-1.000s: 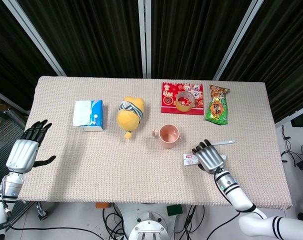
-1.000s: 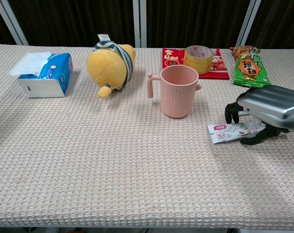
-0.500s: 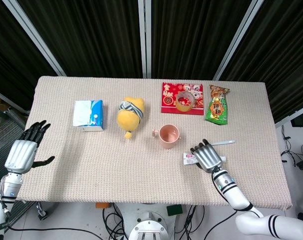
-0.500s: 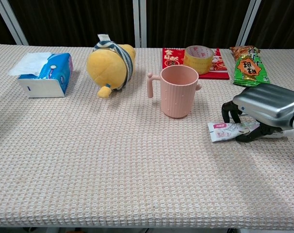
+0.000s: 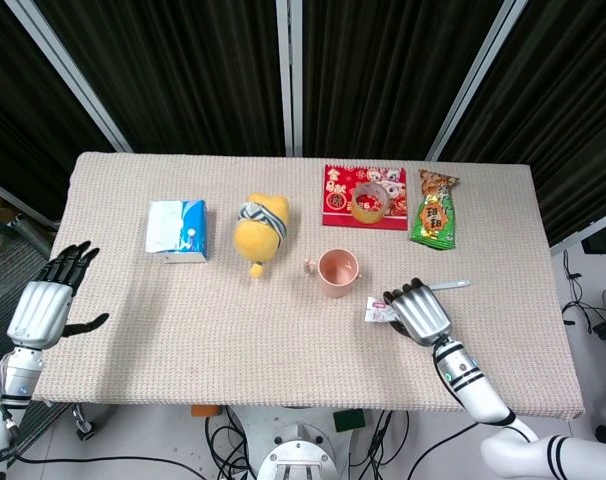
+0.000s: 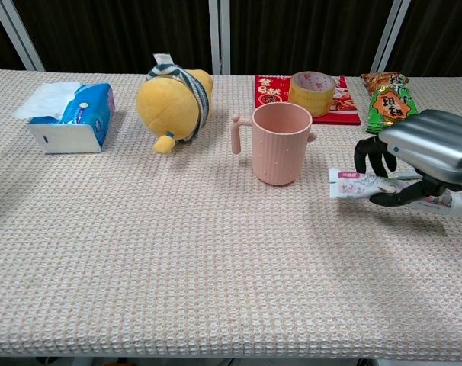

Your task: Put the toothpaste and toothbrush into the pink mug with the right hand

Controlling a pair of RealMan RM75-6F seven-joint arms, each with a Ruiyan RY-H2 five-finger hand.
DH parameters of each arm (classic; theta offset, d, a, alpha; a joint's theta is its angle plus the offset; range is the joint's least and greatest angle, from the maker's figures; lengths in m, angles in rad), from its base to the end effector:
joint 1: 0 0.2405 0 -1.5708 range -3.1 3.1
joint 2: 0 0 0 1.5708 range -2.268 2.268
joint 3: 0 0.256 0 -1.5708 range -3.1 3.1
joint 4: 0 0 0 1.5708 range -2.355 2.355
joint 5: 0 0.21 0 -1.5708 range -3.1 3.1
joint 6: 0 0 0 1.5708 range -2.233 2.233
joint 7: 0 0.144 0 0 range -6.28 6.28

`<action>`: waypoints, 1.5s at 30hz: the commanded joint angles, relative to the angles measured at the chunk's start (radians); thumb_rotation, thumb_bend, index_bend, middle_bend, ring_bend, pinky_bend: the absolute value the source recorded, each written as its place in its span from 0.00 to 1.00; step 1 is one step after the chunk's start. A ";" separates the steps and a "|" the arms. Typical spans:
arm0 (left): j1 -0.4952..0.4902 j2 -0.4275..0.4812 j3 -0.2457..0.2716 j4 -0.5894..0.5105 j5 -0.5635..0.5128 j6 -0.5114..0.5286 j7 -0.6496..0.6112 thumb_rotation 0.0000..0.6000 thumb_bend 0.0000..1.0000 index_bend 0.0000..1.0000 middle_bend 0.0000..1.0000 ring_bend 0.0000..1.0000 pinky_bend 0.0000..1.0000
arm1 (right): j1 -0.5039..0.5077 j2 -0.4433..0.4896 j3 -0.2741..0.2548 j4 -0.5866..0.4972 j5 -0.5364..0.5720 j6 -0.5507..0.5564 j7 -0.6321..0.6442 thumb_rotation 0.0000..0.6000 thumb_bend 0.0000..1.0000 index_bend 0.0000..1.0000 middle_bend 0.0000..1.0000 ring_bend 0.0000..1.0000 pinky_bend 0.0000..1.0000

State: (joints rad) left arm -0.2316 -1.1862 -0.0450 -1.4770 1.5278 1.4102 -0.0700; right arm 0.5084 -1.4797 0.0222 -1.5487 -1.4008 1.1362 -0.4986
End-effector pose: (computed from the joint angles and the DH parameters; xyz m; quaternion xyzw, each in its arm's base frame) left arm -0.3033 0.2280 0.1386 -0.6405 -0.3611 -0.4102 0.5396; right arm -0.2028 -0.2672 0.0003 0.7857 -0.2706 0.3250 0.4514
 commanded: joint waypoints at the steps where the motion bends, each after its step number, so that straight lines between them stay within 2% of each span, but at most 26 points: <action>1: 0.001 0.002 0.001 -0.003 0.001 0.002 0.003 0.91 0.12 0.04 0.03 0.04 0.18 | -0.017 0.049 0.011 -0.031 -0.116 0.101 0.125 1.00 0.69 0.68 0.61 0.46 0.38; 5: 0.003 0.005 0.001 -0.010 0.004 0.005 0.009 0.92 0.12 0.04 0.03 0.04 0.18 | -0.021 0.074 0.046 -0.040 -0.222 0.220 0.275 1.00 0.71 0.68 0.61 0.46 0.40; 9: 0.001 0.006 0.002 -0.017 0.004 0.000 0.019 0.90 0.12 0.04 0.03 0.04 0.18 | -0.008 0.044 0.110 -0.024 -0.243 0.292 0.416 1.00 0.75 0.68 0.61 0.46 0.41; 16: 0.000 0.003 0.000 -0.019 0.001 -0.003 0.031 0.90 0.12 0.04 0.03 0.04 0.18 | 0.068 -0.122 0.227 0.127 -0.258 0.384 0.653 1.00 0.73 0.66 0.57 0.46 0.41; 22: -0.004 -0.007 0.003 -0.002 -0.012 -0.025 0.036 0.90 0.12 0.04 0.03 0.04 0.18 | 0.167 -0.303 0.301 0.335 -0.240 0.406 0.832 1.00 0.69 0.66 0.57 0.46 0.41; 29: -0.003 -0.005 -0.002 0.011 -0.020 -0.025 0.026 0.90 0.12 0.04 0.03 0.04 0.18 | 0.237 -0.435 0.335 0.540 -0.168 0.357 0.995 1.00 0.66 0.66 0.57 0.46 0.41; 32: -0.003 -0.004 -0.003 0.015 -0.019 -0.024 0.021 0.90 0.12 0.04 0.03 0.04 0.18 | 0.251 -0.468 0.339 0.585 -0.123 0.305 1.059 1.00 0.65 0.66 0.57 0.46 0.41; 45: -0.004 -0.020 0.000 0.055 -0.016 -0.030 -0.016 0.90 0.12 0.04 0.03 0.04 0.18 | 0.251 -0.536 0.291 0.728 -0.074 0.221 1.163 1.00 0.63 0.65 0.56 0.45 0.41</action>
State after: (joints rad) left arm -0.2357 -1.2056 -0.0451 -1.4225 1.5117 1.3806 -0.0855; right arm 0.7582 -2.0119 0.3188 -0.8280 -1.4759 1.3640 0.6595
